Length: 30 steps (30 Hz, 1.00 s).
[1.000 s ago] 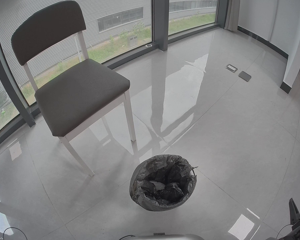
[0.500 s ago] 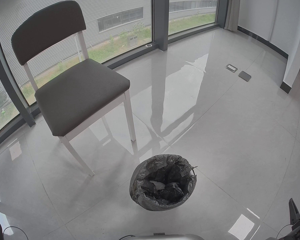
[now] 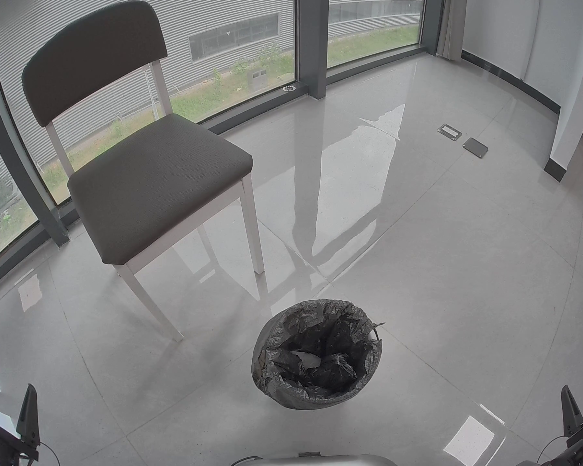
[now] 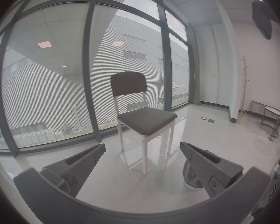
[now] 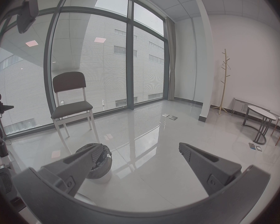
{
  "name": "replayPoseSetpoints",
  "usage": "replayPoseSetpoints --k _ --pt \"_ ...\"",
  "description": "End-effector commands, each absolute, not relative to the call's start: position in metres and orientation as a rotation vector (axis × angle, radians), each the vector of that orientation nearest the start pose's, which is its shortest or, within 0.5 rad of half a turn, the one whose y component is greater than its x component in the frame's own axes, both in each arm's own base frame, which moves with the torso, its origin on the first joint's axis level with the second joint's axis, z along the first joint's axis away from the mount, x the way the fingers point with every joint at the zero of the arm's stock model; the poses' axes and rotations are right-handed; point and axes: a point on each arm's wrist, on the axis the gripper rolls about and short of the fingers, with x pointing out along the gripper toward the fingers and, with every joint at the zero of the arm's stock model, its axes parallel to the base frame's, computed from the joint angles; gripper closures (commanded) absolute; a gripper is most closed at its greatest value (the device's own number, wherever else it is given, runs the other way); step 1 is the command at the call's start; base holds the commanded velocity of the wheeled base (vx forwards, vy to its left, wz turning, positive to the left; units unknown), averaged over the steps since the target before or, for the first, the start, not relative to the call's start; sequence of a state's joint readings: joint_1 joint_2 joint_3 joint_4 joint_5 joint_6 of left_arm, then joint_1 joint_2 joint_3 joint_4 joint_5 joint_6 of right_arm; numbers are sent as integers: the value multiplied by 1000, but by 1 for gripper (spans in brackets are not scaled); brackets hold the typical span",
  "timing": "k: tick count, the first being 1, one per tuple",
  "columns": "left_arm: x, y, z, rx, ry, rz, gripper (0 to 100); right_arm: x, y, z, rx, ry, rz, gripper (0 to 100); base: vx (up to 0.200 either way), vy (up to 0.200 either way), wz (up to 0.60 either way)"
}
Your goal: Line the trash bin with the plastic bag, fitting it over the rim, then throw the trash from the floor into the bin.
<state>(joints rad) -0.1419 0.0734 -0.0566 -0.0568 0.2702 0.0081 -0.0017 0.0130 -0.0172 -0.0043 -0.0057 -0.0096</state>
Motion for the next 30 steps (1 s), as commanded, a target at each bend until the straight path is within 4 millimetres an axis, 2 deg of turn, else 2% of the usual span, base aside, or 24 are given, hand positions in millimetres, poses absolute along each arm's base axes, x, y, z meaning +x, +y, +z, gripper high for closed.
replayPoseSetpoints --k 1,8,11,13,19,23,25,26,27,28,30 --pt "-15 13 84 17 30 285 0 -23 0 76 -14 -6 -3 0 0 0 0" --pt "-16 15 85 65 37 384 0 -23 0 76 -9 -6 -5 0 0 0 0" --pt "-18 18 85 90 47 543 0 -23 0 76 -8 -6 -5 0 0 0 0" --pt "-18 19 85 87 48 589 0 -23 0 76 -8 -6 -5 0 0 0 0" --pt "-19 20 85 90 51 623 0 -23 0 76 -5 -5 -6 0 0 0 0" --pt "-18 19 85 91 50 563 0 -23 0 76 -8 -6 -6 0 0 0 0" --pt "-16 15 85 82 38 366 0 -23 0 76 -8 -6 -5 0 0 0 0" --pt "-16 15 85 82 38 366 0 -23 0 76 -8 -6 -5 0 0 0 0" --pt "-15 12 85 89 37 261 0 -23 0 76 -8 -6 -5 0 0 0 0" --pt "-15 12 85 89 37 261 0 -23 0 76 -8 -6 -5 0 0 0 0" --pt "-14 9 84 88 34 109 0 -23 0 76 -8 -6 -6 0 0 0 0"
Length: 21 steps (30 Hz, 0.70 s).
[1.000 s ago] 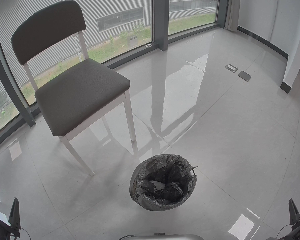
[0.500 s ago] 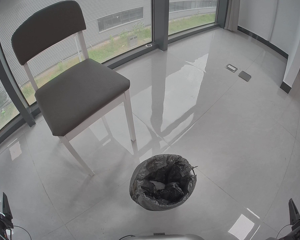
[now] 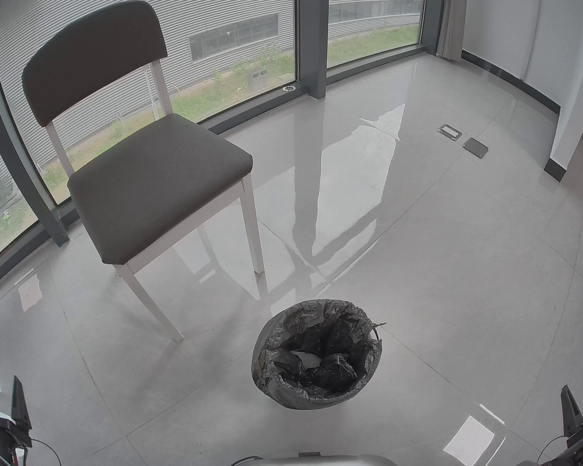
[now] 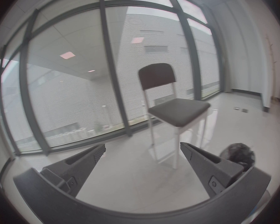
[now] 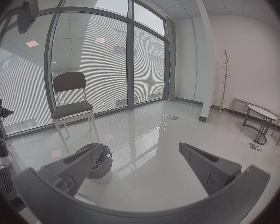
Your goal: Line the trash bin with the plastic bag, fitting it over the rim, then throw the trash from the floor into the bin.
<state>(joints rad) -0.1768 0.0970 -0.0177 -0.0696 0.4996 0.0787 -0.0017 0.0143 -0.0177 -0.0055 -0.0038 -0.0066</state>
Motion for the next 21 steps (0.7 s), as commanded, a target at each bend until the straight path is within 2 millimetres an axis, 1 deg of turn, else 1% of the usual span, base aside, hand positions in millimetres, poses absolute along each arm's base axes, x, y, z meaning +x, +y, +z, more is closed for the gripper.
replayPoseSetpoints --k 1,5,8,13,14,17,21 --pt "-14 9 84 88 34 103 0 -23 0 76 -8 -6 -6 0 0 0 0" --pt "-14 4 83 90 41 -111 0 -23 0 76 -8 -6 -6 0 0 0 0" --pt "-17 2 83 92 80 -217 0 -23 0 76 -8 -6 -6 0 0 0 0" --pt "-17 2 84 59 98 -228 0 -23 0 76 -8 -6 -6 0 0 0 0" --pt "-17 2 84 23 101 -223 0 -23 0 76 -8 -6 -6 0 0 0 0" --pt "-17 2 84 -6 103 -223 0 -23 0 76 -6 -6 -6 0 0 0 0" --pt "-17 2 84 -7 101 -222 0 -23 0 76 -8 -6 -6 0 0 0 0"
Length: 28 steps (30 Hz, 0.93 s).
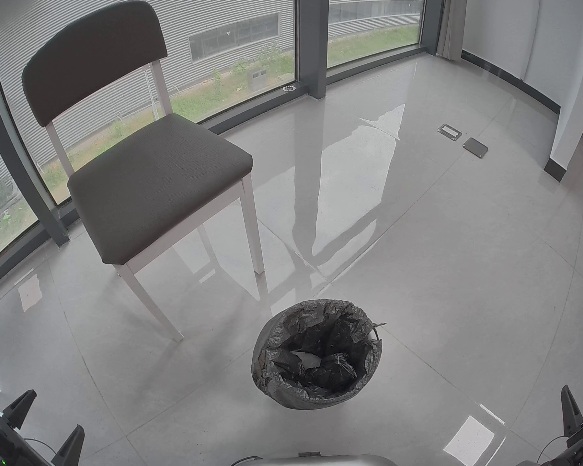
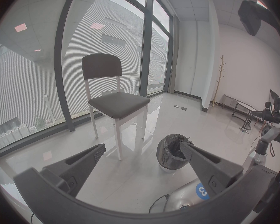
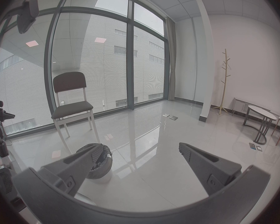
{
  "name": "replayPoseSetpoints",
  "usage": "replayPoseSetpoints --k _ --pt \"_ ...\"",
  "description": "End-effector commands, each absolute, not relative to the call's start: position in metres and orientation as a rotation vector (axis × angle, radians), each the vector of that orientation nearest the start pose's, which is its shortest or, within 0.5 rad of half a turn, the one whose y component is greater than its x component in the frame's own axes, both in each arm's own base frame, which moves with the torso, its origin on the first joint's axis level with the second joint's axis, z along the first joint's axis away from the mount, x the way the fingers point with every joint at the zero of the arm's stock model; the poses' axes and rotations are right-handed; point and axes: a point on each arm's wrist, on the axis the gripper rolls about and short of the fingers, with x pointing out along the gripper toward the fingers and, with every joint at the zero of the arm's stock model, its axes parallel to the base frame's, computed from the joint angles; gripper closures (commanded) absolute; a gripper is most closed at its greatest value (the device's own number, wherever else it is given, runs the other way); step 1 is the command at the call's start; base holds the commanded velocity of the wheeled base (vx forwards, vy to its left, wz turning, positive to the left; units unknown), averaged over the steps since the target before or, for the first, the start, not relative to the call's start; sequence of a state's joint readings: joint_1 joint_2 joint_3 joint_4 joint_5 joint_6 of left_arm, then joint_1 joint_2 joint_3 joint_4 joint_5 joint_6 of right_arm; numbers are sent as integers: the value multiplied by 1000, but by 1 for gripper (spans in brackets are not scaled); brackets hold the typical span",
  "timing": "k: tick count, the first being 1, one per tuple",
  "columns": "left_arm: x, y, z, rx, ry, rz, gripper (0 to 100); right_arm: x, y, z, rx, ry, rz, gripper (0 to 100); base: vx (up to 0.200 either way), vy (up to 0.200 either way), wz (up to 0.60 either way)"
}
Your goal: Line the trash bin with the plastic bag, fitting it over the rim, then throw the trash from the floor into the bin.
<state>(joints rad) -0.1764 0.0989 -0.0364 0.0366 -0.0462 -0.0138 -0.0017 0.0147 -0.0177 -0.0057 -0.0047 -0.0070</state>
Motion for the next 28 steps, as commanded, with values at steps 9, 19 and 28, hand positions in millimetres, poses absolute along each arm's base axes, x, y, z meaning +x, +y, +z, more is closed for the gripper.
replayPoseSetpoints --k 9,19,28 --pt "-18 0 84 -1 97 -135 0 -23 0 76 -8 -6 -6 0 0 0 0" --pt "-23 -1 75 9 0 -29 0 -23 0 76 -3 -5 -8 0 0 0 0" --pt "-23 -1 75 12 0 -31 0 -23 0 76 -2 -5 -9 0 0 0 0"
